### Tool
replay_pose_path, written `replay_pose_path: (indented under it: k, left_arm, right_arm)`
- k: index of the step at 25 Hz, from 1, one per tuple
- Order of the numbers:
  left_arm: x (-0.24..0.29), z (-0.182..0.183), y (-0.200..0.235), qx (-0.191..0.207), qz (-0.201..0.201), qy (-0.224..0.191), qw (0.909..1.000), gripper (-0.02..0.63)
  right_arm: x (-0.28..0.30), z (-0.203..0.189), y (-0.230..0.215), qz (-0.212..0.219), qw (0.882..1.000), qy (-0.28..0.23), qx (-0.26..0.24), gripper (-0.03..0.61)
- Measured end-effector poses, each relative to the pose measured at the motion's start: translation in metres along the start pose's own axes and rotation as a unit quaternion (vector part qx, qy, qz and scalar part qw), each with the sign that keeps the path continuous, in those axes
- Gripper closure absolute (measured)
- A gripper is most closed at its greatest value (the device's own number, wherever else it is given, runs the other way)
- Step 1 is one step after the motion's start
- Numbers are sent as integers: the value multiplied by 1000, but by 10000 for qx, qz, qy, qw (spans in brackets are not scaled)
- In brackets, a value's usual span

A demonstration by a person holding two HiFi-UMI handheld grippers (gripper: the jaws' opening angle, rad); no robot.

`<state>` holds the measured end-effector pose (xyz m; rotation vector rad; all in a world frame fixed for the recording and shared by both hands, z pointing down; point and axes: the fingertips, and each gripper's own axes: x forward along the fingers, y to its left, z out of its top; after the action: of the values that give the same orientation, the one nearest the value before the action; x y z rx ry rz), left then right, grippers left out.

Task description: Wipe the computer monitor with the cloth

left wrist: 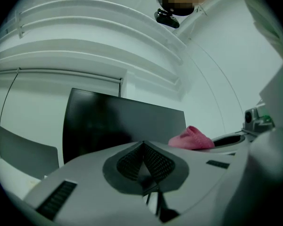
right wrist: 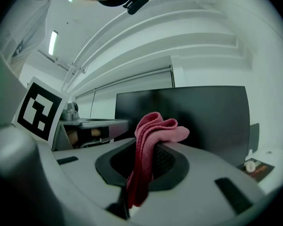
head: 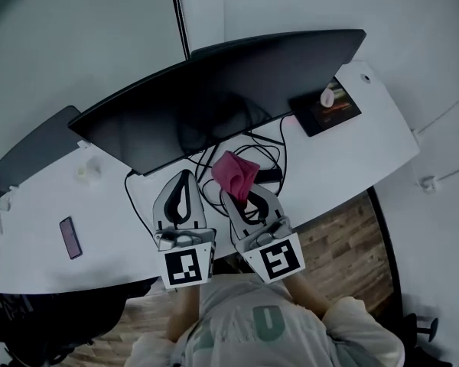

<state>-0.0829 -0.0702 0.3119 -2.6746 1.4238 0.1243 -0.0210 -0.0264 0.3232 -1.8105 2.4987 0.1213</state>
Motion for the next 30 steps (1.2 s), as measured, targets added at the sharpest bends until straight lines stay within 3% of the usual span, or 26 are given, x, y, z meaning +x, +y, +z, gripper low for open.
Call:
replay_pose_path:
  k: [6,13,20,25,30]
  left_arm:
    - [32,-4,-27,-23,7,152,9999,598]
    - [56,8,-46,-29,-155,30,9999,598]
    - [60,-1,-43,-76,-318,172,9993,598]
    - [70,-6,-51,-184,-512,163,9984,598]
    - [98,-18,-87,-270,-1022,111,9943,598]
  right_arm:
    - [1,-5,-44,17,9999,101,78,522]
    - [9,-2,-53,128,9998,62,127,522]
    - [24,-7,-51,103,9997,128,163,522]
    - [24,-19,-79,-313,9990,302,79,522]
    - [12,-41,-163,-1209,9907,538,-315,522]
